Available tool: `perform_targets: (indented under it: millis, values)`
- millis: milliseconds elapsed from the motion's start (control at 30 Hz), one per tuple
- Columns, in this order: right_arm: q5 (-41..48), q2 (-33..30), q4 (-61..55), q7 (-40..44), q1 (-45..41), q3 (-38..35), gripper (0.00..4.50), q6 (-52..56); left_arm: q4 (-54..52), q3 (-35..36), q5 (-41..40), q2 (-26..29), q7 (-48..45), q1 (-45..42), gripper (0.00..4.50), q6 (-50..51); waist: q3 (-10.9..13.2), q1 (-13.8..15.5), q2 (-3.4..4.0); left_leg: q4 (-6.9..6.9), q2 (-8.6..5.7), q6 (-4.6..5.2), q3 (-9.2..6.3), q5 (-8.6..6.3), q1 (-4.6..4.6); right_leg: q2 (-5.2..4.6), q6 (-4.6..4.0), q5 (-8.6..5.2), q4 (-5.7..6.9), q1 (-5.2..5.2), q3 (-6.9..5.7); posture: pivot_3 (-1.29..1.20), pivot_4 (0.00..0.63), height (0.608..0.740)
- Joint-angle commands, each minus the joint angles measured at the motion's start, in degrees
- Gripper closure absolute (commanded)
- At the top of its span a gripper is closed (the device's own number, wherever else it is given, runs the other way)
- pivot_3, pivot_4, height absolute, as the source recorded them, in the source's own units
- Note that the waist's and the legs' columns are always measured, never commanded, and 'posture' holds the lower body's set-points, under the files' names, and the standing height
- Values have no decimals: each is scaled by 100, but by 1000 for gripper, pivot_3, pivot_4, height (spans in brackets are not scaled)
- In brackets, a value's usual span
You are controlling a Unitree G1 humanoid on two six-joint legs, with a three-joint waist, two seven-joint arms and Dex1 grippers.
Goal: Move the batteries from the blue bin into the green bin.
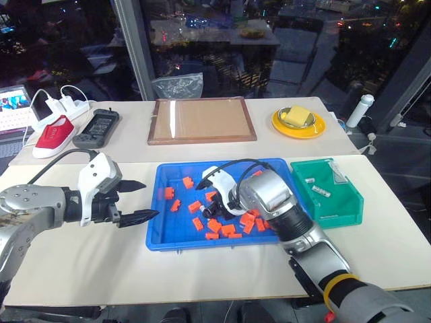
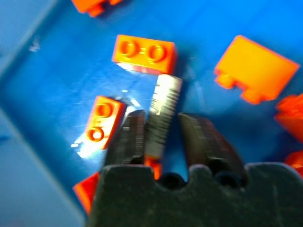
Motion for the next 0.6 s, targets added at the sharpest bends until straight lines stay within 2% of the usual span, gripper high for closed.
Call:
perform_targets:
  millis: [33, 200, 367, 600]
  values:
    - [-52, -114, 22, -103, 15, 305, 4235, -169, -54, 143, 13, 84, -19, -61, 0, -79, -3, -4, -2, 0, 0, 0, 0, 0, 1, 0, 0, 0, 0, 0, 0, 0, 150, 740]
    - [-55, -377, -100, 36, 9, 700, 4234, -442, -64, 161, 3, 71, -30, -40, 0, -88, -6, 1, -6, 0, 0, 0, 0, 0, 2, 0, 0, 0, -1, 1, 0, 0, 150, 740]
    - [90, -733, -527, 177, -127, 695, 4234, -358, -94, 176, -62, 34, -85, -32, 0, -102, -8, 14, -10, 1, -1, 0, 0, 0, -2, -1, 1, 0, -3, 1, 0, 0, 150, 740]
    - [1121, -1699, -1920, 976, -446, -774, 4234, 7, -138, 39, -304, -56, -248, -298, 0, -98, -4, 17, -10, 0, -1, 0, -2, 0, -15, -2, 1, 0, -6, -8, -3, 0, 150, 740]
